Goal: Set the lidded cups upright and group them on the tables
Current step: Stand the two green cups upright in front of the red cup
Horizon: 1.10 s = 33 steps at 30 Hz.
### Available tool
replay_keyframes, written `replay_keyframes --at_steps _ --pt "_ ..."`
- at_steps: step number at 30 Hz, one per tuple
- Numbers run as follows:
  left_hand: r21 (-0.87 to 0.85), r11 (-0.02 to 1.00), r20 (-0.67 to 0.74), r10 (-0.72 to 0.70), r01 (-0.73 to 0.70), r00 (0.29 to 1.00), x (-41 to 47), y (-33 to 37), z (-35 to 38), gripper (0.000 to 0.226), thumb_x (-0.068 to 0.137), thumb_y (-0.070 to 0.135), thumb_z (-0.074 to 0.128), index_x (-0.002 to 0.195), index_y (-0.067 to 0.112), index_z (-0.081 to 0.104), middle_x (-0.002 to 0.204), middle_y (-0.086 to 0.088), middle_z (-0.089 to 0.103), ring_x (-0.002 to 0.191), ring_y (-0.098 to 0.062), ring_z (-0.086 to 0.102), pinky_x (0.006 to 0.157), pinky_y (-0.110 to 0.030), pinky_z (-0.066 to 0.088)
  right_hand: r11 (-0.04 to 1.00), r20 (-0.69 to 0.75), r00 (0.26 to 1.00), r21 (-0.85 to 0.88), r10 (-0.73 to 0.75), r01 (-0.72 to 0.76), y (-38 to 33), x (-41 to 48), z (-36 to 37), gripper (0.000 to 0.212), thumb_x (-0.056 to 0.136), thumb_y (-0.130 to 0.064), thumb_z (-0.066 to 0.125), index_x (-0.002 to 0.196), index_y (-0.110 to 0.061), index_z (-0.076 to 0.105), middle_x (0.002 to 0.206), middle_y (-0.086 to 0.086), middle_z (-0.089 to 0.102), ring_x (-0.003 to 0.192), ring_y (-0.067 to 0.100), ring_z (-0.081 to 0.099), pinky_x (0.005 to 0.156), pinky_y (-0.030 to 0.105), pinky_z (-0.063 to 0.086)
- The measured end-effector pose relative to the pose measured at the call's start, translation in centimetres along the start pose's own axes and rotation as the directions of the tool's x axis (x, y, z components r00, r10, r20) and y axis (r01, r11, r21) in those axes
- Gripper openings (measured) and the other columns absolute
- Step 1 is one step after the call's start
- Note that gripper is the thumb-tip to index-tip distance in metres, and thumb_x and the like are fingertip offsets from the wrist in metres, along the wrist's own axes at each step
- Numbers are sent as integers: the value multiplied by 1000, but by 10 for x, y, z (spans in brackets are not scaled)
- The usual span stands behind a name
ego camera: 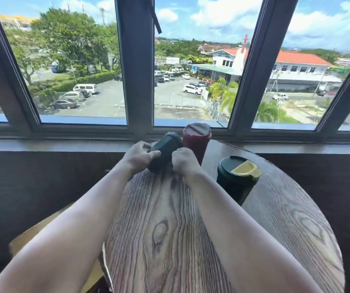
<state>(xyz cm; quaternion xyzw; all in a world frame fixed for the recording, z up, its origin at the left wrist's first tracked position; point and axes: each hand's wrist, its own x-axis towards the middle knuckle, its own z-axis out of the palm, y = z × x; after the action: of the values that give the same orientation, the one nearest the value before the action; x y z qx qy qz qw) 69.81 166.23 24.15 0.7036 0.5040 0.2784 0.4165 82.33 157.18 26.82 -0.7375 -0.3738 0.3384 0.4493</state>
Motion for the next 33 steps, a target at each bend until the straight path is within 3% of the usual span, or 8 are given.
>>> replay_keyframes --at_steps 3,6,10,13,19,23,28,33 --pt "-86 996 -30 -14 12 999 -15 -10 -4 37 89 35 71 119 16 59 114 -8 65 100 -22 64 83 -33 47 987 15 1000 158 -6 3 1 -5 7 12 91 -14 47 79 -12 51 65 4 41 61 20 40 56 36 33" --pt "-169 986 -37 -2 -5 999 -33 -18 -10 40 85 36 74 118 20 59 116 -13 67 99 -24 66 89 -38 51 958 14 1000 286 -26 21 0 -17 5 27 94 -20 51 89 5 59 80 8 51 76 25 50 68 40 47" --pt "-168 985 -38 31 -37 999 -63 -23 -13 48 68 49 80 110 42 57 119 1 69 104 -17 69 97 -47 52 908 57 998 418 -39 12 3 -24 -4 13 97 -22 55 87 -17 62 89 1 64 89 22 65 90 46 57" --pt "-83 994 -53 67 -71 996 -75 -33 -10 59 60 58 81 112 54 52 115 16 70 100 -6 72 94 -47 55 868 74 993 496 -89 41 11 -32 -9 21 94 -30 62 108 -14 65 108 6 71 100 23 70 88 41 60" --pt "51 987 -62 158 -155 985 -123 -13 8 63 84 19 80 139 20 50 118 4 67 97 -2 69 66 -5 49 905 29 990 410 -138 114 28 -56 -20 83 51 -77 75 116 -28 63 119 -1 69 109 19 67 97 43 54" --pt "47 976 -164 218 -213 962 -137 -10 13 50 87 34 76 131 25 52 121 19 65 83 18 63 63 0 44 901 75 980 411 -182 136 37 -68 -28 51 75 -58 73 115 -28 63 120 -1 67 112 14 64 101 41 51" --pt "-95 957 -224 248 -275 942 -144 1 5 65 78 55 76 131 51 39 124 17 63 104 -3 71 93 -47 58 900 136 961 403 -240 167 42 -79 -37 22 95 -33 61 116 -27 58 122 0 66 108 8 62 97 29 51" --pt "-7 940 -104 339 -342 935 -144 18 2 81 74 61 73 141 63 29 149 17 40 137 -19 50 110 -49 45 895 31 935 302 -353 328 38 -90 -44 8 97 -24 59 103 -28 61 100 -12 65 93 4 63 80 16 51"
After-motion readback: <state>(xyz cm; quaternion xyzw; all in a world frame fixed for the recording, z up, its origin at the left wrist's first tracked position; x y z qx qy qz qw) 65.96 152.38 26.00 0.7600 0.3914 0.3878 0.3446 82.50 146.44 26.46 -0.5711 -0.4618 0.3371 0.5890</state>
